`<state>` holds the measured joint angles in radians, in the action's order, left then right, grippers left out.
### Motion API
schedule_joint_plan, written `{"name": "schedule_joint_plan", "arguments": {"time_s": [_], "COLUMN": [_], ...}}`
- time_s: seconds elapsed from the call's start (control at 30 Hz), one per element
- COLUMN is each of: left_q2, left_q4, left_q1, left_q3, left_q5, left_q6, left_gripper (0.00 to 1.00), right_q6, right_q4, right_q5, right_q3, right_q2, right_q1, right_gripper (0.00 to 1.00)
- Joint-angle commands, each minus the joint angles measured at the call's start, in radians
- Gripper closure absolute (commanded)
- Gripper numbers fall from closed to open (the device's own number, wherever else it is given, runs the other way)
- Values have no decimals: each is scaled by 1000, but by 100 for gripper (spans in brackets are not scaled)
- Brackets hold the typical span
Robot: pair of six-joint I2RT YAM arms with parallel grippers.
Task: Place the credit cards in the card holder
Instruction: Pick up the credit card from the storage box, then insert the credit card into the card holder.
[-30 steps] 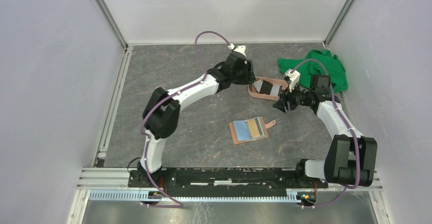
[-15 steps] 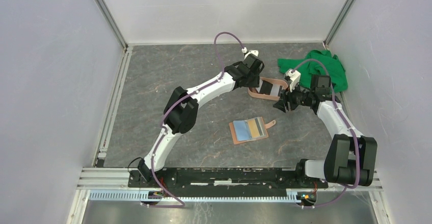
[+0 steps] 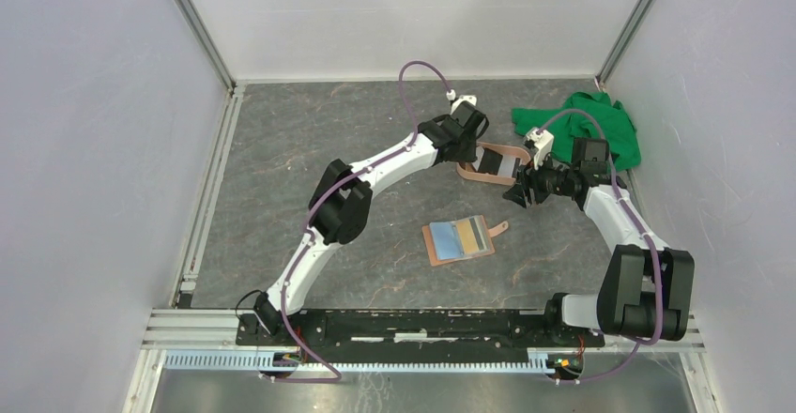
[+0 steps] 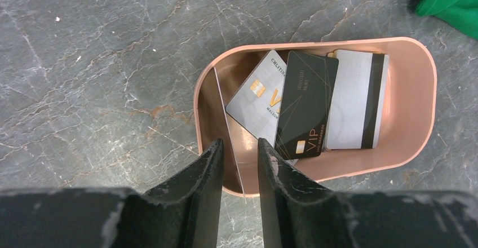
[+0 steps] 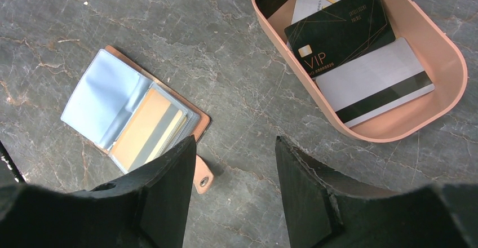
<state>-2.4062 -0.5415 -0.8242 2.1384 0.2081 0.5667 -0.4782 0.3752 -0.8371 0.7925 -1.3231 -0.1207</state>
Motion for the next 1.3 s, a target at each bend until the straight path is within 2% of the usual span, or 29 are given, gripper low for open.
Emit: {"name": "schedule_joint_plan", "arguments": {"time_s": [0.0,0.1,0.17,0.2,0.27,0.6,0.73,0.83,1.0,1.1,1.27], "left_q2": [-27,-32,-31,-30,-19,102,193,331,651,849,1153], "left_q4": [7,7,8,8,9,9,32,138,453,643,992], "left_q1": [3,3,3,3,3,2,2,2,5,7,10], "left_q3": [52,55,57,59,63,61,2,-166,-639,-914,-1366], "left_q5": [8,5,5,4,10,109,104,31,-131,-260,-463], "left_q6": [-29,-31,-31,-32,-34,-81,-125,-195,-243,-224,-97], "left_gripper": [66,72,82,91,98,98,98,98,98,98,98], "right_q6": [1,1,1,1,1,-2,-7,-20,-42,-51,-64], "right_q4": [-11,-11,-12,-12,-11,-10,-8,1,6,5,-1], "right_q5": [-26,-28,-29,-31,-34,-46,-65,-105,-196,-243,-299], "right_q3": [17,17,17,17,16,14,13,13,4,-4,-18], "right_q2": [-1,1,1,0,-1,-2,-4,-5,1,1,10], "right_q1": [-7,-8,-10,-10,-10,-12,-14,-14,-14,-14,-10], "right_gripper": [40,40,40,40,40,40,40,40,41,40,40]}}
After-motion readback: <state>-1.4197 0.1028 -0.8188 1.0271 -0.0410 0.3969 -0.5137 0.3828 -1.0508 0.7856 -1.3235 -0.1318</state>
